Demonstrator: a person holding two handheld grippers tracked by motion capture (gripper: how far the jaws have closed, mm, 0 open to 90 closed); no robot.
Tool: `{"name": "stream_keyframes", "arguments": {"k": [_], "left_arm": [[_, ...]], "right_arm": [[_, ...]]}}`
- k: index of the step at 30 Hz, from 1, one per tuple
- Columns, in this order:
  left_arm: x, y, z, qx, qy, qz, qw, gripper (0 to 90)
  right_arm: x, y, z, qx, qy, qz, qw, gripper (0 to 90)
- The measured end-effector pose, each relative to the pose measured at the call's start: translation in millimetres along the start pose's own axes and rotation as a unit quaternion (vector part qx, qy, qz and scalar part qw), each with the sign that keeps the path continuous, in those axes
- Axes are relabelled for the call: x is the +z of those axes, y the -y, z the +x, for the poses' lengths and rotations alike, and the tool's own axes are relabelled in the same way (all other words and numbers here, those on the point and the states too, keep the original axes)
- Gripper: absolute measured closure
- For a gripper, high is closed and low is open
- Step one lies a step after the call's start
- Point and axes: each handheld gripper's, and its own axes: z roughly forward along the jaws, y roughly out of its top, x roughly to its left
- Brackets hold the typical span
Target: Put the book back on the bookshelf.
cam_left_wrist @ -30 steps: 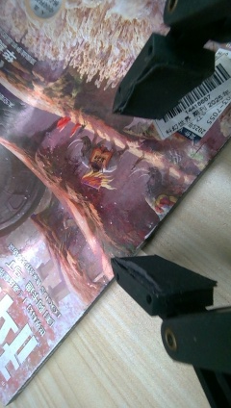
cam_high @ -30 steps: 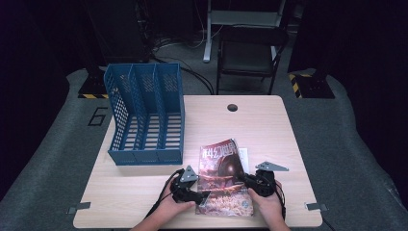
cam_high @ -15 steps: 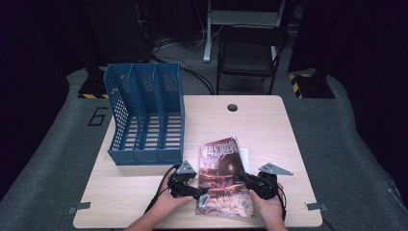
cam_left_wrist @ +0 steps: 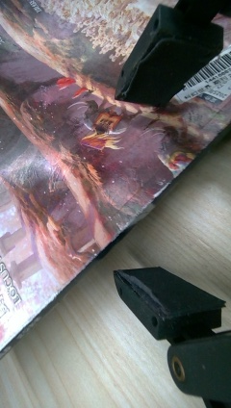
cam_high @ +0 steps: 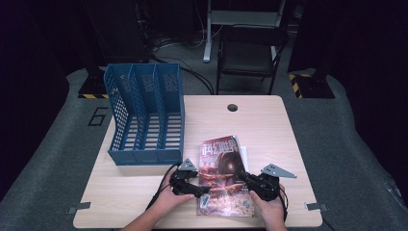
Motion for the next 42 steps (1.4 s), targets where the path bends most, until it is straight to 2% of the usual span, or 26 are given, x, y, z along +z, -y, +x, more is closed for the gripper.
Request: {"name": "stream_keyframes", "arguments": {"k": [2,3,10,13,17,25,33,37,39,42], "left_arm": [[1.4,-0.4,-1.3,-0.005,0.007,-0.002,1.0,13.7],[2.1,-0.7,-1.1,0.001,0.008,-0.002,1.0,13.6],[6.3,-3.3,-2.0,0.003,0.027,-0.002,0.9996,13.4],[7.4,-4.8,-0.7,0.006,0.028,0.0,0.9996,13.0],[11.8,-7.9,-0.2,0.011,0.029,-0.002,0.9995,9.2],[20.6,-16.5,-0.3,0.018,0.049,0.01,0.9986,5.6],[21.6,-17.7,0.8,0.017,0.046,0.007,0.9987,6.6],[20.5,-17.4,2.4,0.004,0.045,0.0,0.999,10.1],[19.1,-17.6,4.5,0.007,0.047,0.005,0.9989,12.1],[18.6,-17.1,5.8,-0.01,0.045,-0.005,0.9989,17.0]], "right_arm": [[-1.2,-0.5,1.4,0.002,-0.001,-0.002,1.0,85.1],[-1.5,-0.6,1.4,-0.001,-0.003,-0.003,1.0,85.1],[-2.1,-1.0,3.3,0.001,-0.011,-0.009,0.9999,85.1],[-3.0,-1.4,4.3,0.001,-0.015,-0.011,0.9998,85.1],[-3.2,-2.4,5.1,-0.004,-0.026,-0.015,0.9995,85.1],[-2.4,-3.0,5.0,-0.007,-0.043,-0.018,0.9989,85.0],[-0.3,-2.0,2.0,0.002,-0.032,-0.011,0.9994,84.8],[1.7,-1.4,0.2,-0.001,-0.028,-0.006,0.9996,84.5],[3.1,-1.5,-0.9,-0.01,-0.023,-0.003,0.9997,83.9],[5.5,-1.8,-2.6,-0.013,-0.013,0.01,0.9998,83.0]]}}
